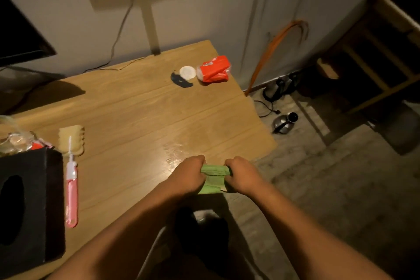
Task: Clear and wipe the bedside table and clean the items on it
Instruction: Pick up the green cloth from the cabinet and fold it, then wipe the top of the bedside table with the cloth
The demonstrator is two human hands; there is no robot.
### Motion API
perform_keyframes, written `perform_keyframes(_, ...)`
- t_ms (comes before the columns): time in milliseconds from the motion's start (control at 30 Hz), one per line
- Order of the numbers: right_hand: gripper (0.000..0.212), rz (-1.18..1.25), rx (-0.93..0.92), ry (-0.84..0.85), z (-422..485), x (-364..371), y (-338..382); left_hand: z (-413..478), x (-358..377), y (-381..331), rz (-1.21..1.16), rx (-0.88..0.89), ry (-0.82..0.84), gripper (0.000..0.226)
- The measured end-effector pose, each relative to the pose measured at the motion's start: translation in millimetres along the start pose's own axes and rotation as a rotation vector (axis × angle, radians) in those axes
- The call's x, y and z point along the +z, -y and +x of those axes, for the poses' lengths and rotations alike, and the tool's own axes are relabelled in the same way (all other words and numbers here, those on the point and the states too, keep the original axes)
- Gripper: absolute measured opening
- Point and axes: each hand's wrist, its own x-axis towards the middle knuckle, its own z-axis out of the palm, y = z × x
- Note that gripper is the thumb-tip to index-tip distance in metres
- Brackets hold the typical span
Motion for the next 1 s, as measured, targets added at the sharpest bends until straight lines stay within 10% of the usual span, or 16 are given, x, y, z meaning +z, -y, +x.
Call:
perform_keyframes(467,0.012,0.520,0.483,-0.377,-290,32,-113,-61,107,-225,0.375,0.678,0.307,0.024)
perform_keyframes(1000,0.033,0.821,1.448,-0.682,-867,324,-17,-515,535,-416,0.912,1.565,1.034,0.027)
